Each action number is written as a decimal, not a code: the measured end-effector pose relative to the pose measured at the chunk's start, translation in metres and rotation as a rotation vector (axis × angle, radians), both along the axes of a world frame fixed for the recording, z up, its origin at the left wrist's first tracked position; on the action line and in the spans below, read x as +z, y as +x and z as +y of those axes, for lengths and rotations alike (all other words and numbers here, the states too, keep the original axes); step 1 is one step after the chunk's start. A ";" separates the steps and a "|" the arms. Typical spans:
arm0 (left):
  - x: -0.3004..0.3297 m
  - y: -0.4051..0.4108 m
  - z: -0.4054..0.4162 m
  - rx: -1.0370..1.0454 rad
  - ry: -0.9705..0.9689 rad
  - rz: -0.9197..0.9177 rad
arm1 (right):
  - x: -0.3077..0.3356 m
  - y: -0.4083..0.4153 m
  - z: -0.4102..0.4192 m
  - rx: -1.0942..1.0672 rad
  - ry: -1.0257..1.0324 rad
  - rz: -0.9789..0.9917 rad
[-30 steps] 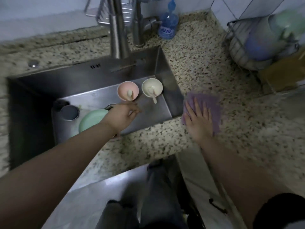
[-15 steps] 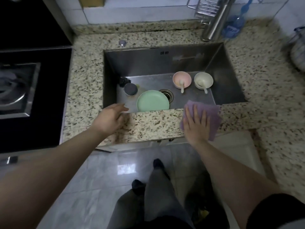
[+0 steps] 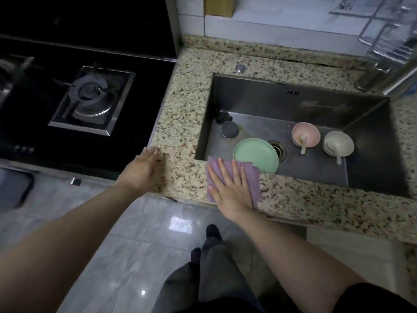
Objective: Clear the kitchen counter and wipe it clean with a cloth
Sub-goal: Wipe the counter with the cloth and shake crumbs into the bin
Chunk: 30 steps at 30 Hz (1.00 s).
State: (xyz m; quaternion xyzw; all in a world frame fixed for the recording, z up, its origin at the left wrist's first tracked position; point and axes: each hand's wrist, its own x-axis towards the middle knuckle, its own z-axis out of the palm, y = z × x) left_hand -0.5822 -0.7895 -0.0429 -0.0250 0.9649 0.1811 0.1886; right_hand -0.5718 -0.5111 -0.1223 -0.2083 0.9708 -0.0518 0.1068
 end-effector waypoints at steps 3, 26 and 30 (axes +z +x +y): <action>0.001 -0.004 -0.013 0.026 -0.033 -0.047 | 0.000 -0.006 -0.032 0.115 -0.007 0.017; -0.010 -0.116 -0.072 -0.075 0.348 0.092 | -0.006 -0.051 -0.201 0.019 -0.098 0.017; -0.014 -0.155 -0.073 -0.174 0.418 0.153 | -0.010 -0.083 -0.208 -0.137 -0.073 0.027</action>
